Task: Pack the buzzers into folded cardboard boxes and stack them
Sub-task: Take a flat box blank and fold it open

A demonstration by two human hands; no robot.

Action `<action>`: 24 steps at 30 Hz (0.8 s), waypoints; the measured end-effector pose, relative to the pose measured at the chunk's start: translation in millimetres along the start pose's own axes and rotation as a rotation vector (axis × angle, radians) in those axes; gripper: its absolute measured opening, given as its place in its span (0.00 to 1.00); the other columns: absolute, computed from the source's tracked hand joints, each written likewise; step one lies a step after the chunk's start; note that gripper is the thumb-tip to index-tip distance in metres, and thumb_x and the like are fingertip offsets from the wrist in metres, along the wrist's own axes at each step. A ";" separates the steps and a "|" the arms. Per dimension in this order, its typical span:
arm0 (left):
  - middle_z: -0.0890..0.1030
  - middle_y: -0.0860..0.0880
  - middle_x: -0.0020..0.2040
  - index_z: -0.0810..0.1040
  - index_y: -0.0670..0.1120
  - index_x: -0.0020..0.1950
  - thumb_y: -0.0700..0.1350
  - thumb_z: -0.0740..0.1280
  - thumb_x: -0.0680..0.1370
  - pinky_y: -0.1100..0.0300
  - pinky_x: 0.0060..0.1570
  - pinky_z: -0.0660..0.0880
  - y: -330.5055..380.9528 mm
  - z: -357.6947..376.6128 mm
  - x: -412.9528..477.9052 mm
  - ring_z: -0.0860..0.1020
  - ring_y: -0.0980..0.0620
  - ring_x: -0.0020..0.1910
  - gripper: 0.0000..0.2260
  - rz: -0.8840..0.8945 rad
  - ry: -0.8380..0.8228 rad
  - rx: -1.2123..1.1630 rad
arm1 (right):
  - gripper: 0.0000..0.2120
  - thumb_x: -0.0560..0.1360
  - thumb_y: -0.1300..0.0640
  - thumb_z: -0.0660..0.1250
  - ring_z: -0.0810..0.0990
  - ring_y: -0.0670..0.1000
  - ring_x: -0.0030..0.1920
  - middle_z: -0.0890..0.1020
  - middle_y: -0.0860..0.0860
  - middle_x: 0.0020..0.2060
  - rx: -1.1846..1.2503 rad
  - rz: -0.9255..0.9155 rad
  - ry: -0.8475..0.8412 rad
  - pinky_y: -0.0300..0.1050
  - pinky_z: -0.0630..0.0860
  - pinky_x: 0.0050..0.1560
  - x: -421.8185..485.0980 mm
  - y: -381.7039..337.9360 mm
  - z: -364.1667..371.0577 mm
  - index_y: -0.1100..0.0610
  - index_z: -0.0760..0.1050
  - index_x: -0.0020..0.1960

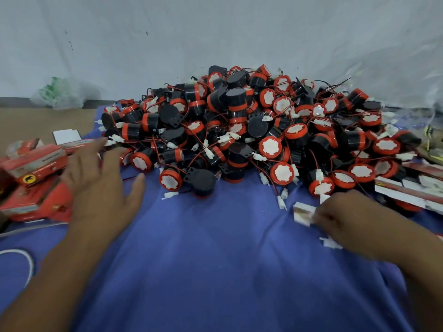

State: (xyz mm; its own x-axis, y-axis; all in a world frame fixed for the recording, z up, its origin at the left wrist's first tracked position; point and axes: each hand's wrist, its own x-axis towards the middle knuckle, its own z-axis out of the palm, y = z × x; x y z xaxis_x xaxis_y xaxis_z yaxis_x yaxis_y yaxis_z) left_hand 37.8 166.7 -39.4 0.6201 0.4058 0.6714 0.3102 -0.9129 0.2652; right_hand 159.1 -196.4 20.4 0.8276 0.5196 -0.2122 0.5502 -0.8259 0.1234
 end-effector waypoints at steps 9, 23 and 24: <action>0.78 0.65 0.60 0.67 0.63 0.68 0.64 0.67 0.74 0.71 0.50 0.74 74.9 -0.3 -31.3 0.78 0.63 0.55 0.24 -0.012 -0.445 -0.832 | 0.10 0.81 0.55 0.62 0.74 0.47 0.32 0.79 0.46 0.34 0.546 -0.127 1.238 0.38 0.64 0.34 -6.7 -49.1 2.3 0.54 0.81 0.47; 0.73 0.68 0.60 0.55 0.76 0.71 0.72 0.65 0.70 0.66 0.45 0.77 91.3 17.2 -61.4 0.78 0.61 0.53 0.31 0.116 -0.627 -0.829 | 0.22 0.80 0.60 0.62 0.75 0.35 0.33 0.77 0.33 0.32 1.203 -0.402 0.593 0.26 0.70 0.34 33.0 -112.4 70.5 0.30 0.72 0.44; 0.73 0.67 0.59 0.54 0.76 0.72 0.72 0.65 0.70 0.68 0.44 0.76 90.8 19.0 -62.3 0.78 0.62 0.52 0.33 0.106 -0.616 -0.830 | 0.19 0.81 0.59 0.61 0.73 0.37 0.31 0.76 0.37 0.31 1.242 -0.410 0.594 0.29 0.69 0.33 32.4 -113.0 69.7 0.34 0.74 0.43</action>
State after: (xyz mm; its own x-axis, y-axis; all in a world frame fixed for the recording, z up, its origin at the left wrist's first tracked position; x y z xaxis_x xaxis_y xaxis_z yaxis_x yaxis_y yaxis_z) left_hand 41.1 59.4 -70.4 0.9486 0.0604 0.3107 -0.2162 -0.5933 0.7754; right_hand 116.0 -101.5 -68.0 0.7308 0.5202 0.4419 0.5615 -0.0899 -0.8226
